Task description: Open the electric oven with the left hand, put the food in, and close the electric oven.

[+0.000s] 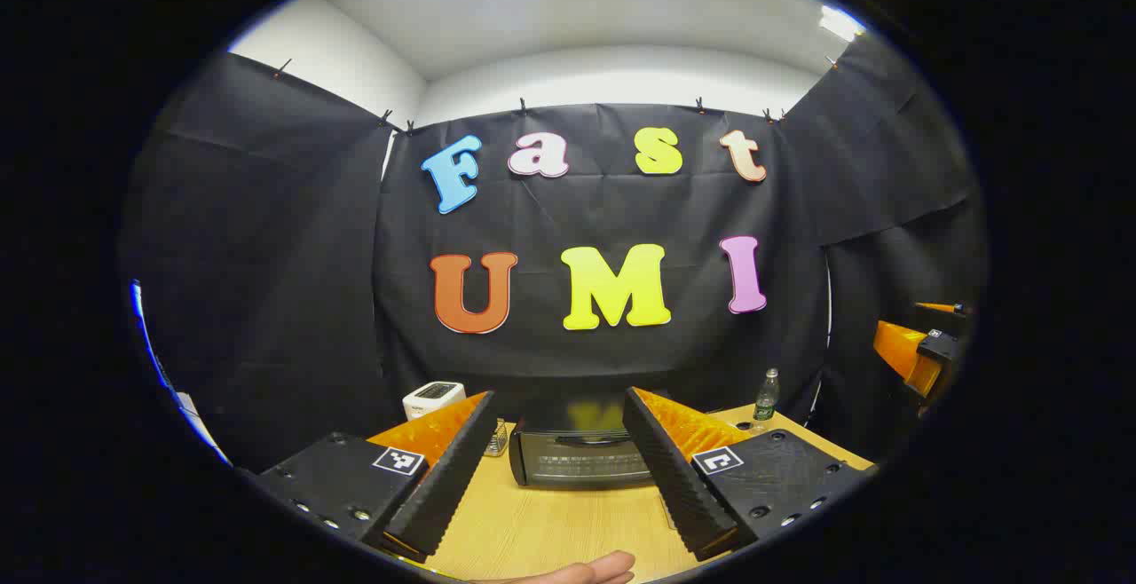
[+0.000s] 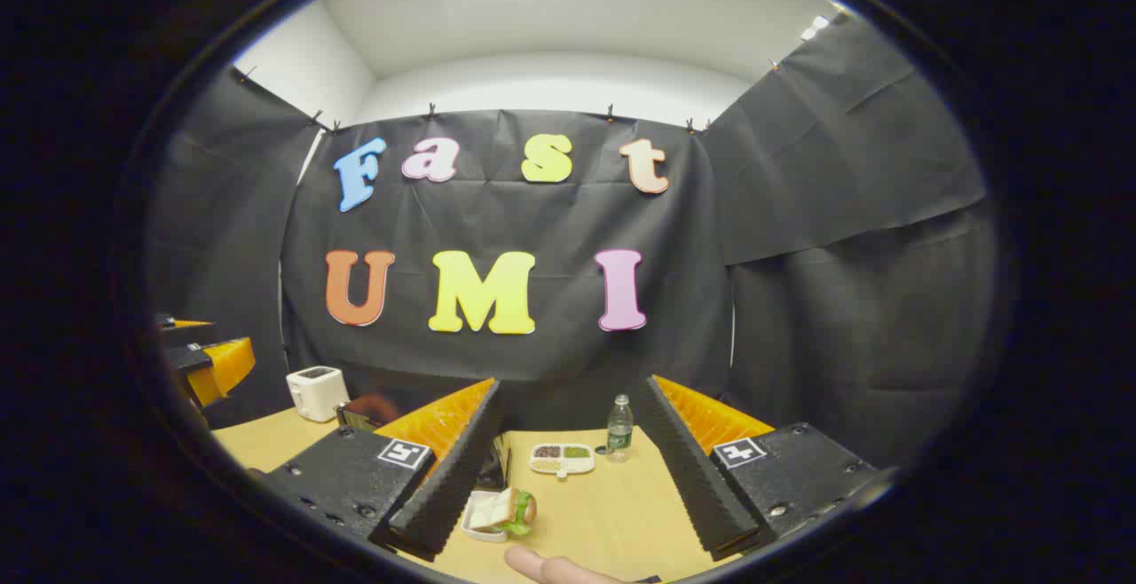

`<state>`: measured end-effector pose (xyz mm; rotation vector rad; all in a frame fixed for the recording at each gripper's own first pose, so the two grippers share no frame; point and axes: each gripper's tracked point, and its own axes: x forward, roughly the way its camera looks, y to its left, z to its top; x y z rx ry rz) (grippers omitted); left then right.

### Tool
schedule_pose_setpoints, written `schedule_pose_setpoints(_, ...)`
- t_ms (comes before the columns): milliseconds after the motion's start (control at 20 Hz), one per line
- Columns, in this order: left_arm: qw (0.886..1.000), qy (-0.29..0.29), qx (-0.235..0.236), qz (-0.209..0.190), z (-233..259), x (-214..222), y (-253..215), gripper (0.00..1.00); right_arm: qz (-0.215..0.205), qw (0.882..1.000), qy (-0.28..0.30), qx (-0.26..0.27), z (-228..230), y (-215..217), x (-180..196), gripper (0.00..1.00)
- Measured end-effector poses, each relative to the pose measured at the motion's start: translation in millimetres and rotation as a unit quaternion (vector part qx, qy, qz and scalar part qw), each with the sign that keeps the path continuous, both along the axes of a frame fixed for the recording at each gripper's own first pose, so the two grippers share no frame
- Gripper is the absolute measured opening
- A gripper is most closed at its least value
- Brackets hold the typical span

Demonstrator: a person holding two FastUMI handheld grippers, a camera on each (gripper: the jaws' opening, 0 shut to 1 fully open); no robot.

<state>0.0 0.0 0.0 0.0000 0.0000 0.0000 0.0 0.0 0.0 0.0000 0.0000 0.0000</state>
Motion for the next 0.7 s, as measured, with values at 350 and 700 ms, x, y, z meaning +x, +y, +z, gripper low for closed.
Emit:
schedule_pose_setpoints(350,1.000,-0.005,-0.005,0.006,1,5,0,0.95,-0.021,1.000,-0.004,0.005,-1,-27,9,0.98)
schedule_pose_setpoints(700,1.000,0.003,-0.010,0.005,-5,13,2,0.95,-0.017,1.000,0.009,0.004,-13,-32,17,0.98)
